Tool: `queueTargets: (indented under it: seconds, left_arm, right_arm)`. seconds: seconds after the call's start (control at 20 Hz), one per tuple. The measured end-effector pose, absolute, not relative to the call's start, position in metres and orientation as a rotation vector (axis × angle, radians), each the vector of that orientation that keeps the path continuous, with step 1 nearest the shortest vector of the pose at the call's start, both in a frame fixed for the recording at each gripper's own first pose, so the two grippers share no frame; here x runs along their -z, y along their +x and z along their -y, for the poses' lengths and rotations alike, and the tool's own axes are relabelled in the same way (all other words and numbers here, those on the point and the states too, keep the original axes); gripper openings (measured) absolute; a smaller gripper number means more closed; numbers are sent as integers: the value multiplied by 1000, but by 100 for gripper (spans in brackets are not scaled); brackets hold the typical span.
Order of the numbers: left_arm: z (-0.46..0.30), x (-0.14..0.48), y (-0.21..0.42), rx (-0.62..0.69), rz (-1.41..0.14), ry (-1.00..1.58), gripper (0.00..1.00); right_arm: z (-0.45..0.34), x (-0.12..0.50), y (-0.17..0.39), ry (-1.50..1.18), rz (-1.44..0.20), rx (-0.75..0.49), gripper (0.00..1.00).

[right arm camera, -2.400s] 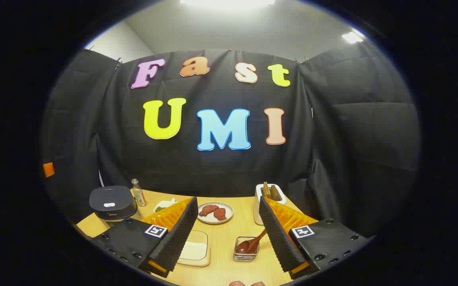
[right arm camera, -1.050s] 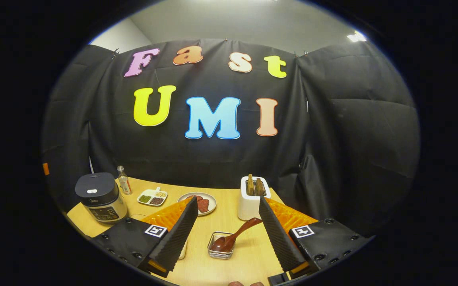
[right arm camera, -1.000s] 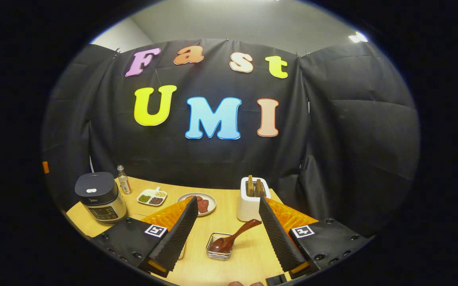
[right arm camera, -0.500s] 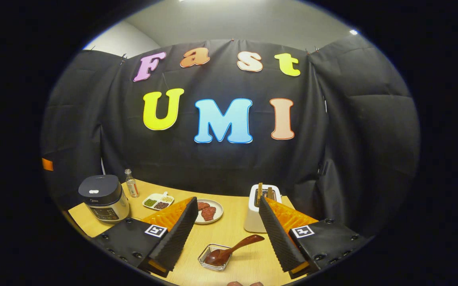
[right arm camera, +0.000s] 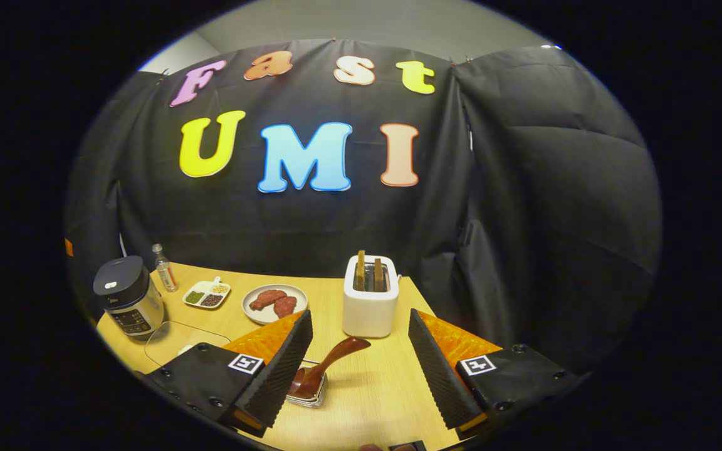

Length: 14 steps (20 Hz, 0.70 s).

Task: Close the left gripper, press the button to open the rice cooker; take a wooden spoon from the chopstick holder with the right hand, scoop a spoonful of rice and pour it into the rice cooker, then put the wooden spoon back into the chopstick holder.

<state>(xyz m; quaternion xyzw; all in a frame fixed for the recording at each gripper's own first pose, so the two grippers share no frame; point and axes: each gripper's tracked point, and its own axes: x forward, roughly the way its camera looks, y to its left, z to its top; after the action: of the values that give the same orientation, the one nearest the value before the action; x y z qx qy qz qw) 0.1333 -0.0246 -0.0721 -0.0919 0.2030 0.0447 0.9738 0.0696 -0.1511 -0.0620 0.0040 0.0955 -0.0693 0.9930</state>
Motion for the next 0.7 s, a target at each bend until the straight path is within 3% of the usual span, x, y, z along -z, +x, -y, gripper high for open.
queueTargets:
  seconds: [0.35, 0.7]
  left_arm:
    - [-12, 136, 222, 19, -591, -194, 1]
    - [-9, 195, 256, 139, -731, -179, 1]
  right_arm:
    - [135, 55, 41, 82, -207, 339, 98]
    - [106, 65, 6, 102, -246, 440, 98]
